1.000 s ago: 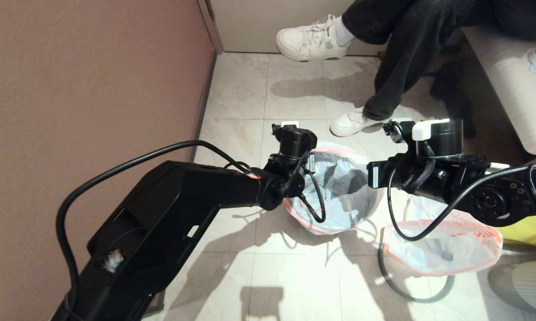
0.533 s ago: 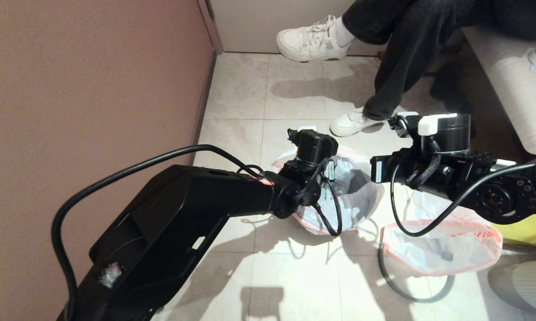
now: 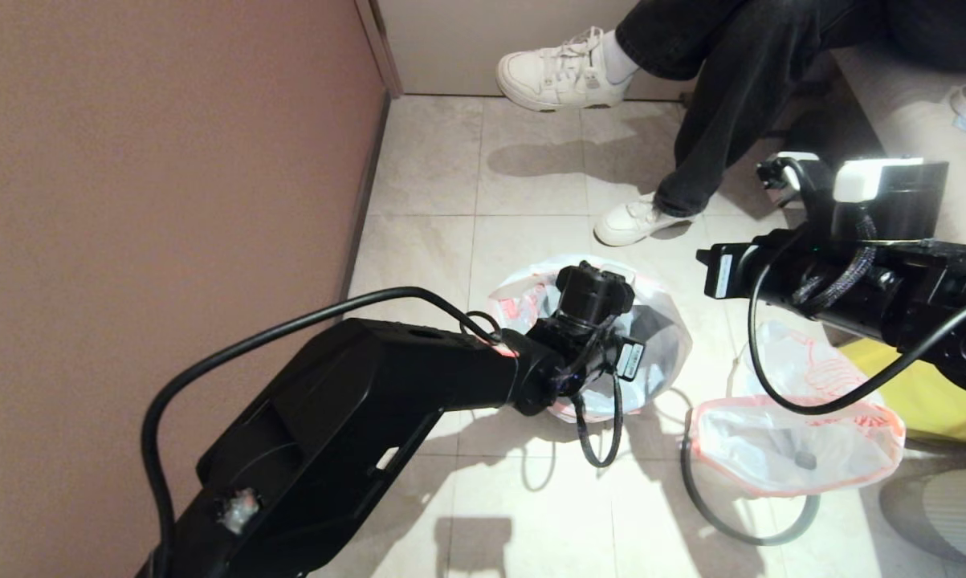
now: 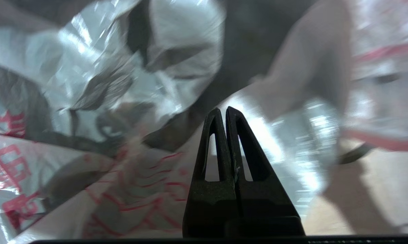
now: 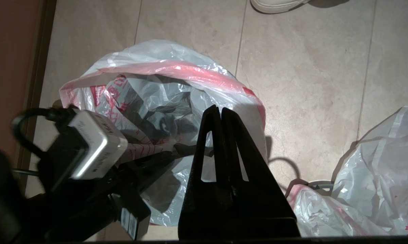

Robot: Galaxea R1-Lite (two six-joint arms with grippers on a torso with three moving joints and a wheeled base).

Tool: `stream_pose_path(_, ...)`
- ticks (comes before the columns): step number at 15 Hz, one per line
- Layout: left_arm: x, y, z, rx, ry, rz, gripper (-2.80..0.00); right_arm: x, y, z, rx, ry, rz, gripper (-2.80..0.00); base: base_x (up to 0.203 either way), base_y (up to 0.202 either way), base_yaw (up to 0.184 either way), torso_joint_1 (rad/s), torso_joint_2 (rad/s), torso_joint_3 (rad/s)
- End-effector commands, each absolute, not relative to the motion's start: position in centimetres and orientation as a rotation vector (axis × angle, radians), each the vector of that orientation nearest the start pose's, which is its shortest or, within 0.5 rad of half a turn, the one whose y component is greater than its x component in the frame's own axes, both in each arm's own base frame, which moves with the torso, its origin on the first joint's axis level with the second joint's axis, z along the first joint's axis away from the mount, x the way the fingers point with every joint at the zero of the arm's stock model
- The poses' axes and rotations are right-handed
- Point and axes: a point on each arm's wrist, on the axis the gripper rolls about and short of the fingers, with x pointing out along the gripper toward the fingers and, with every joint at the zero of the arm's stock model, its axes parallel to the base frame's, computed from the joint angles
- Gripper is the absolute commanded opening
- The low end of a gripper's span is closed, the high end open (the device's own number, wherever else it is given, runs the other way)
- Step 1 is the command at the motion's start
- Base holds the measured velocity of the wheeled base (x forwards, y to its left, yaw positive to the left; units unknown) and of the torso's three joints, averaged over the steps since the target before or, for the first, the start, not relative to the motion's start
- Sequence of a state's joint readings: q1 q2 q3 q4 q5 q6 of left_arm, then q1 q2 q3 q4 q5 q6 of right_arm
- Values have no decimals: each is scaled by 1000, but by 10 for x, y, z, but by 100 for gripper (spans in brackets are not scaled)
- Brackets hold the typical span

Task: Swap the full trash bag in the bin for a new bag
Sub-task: Put the new garbage bag on the trash can

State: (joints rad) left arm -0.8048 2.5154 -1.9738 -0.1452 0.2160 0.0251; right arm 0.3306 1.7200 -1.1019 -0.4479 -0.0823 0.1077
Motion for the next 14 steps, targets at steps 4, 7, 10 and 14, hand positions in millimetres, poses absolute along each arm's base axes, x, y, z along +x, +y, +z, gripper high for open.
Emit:
stream_pose_path(4, 389, -354, 52, 394, 513, -393, -280, 303, 93, 259, 93, 119, 227, -280, 0, 0, 0, 0, 0, 0)
stream_pose_path(7, 385, -341, 67, 430, 560, -318, -280, 302, 91, 261, 96, 114, 221, -280, 0, 0, 0, 0, 0, 0)
stream_pose_path(10, 369, -325, 85, 422, 703, -240, -280, 302, 91, 261, 96, 114, 220, -280, 0, 0, 0, 0, 0, 0)
stream_pose_path(14, 355, -296, 89, 458, 845, -129, -280, 302, 90, 261, 95, 112, 219, -280, 0, 0, 0, 0, 0, 0)
